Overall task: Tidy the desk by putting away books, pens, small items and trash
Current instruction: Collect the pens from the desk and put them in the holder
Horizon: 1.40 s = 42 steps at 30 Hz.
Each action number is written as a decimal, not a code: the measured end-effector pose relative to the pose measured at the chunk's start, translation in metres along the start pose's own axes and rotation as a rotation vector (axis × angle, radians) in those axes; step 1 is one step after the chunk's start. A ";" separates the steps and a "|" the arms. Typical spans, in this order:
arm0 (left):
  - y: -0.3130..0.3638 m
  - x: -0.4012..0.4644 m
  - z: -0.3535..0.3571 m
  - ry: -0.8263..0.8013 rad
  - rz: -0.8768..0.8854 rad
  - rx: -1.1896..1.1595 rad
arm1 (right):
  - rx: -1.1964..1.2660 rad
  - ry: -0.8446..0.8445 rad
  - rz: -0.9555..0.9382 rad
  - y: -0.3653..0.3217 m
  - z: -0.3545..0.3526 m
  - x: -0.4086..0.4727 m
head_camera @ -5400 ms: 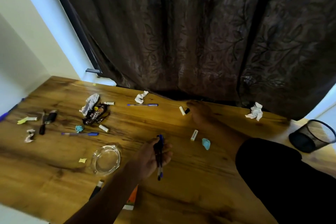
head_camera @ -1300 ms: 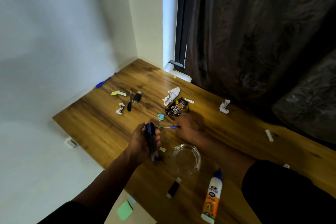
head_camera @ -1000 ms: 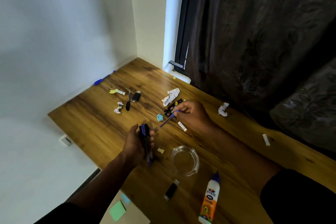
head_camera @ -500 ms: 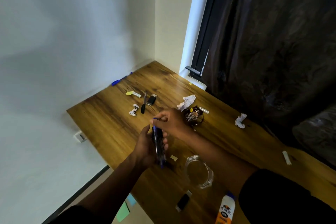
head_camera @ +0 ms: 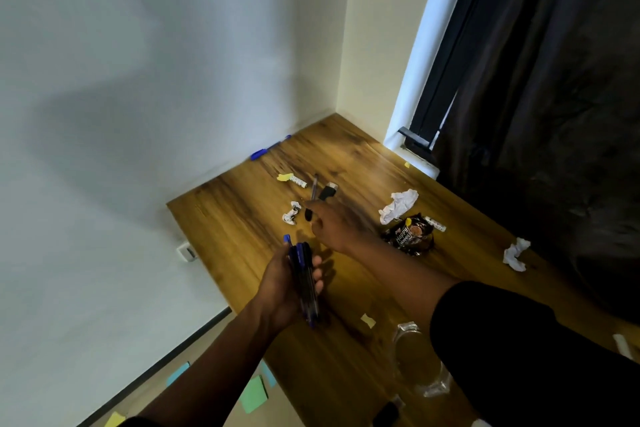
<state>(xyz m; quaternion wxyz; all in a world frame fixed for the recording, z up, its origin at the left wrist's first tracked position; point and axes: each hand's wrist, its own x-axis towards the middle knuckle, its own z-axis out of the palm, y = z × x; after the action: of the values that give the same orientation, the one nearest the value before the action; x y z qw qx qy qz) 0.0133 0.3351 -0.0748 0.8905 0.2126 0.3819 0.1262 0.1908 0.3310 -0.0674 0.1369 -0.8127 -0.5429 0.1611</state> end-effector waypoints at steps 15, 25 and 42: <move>0.020 0.016 -0.012 0.017 0.061 -0.013 | 0.136 0.353 -0.015 -0.013 0.000 -0.010; 0.027 0.013 -0.009 -0.028 0.078 -0.075 | 0.665 0.633 0.018 -0.031 -0.076 0.002; 0.037 0.018 -0.009 -0.013 0.070 -0.082 | 0.436 0.157 0.019 -0.049 -0.017 0.033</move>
<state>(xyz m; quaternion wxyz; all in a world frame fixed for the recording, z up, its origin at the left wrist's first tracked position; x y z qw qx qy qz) 0.0166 0.3775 -0.0740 0.8959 0.1899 0.3631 0.1716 0.1688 0.3789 -0.0358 0.3495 -0.7790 -0.4754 0.2123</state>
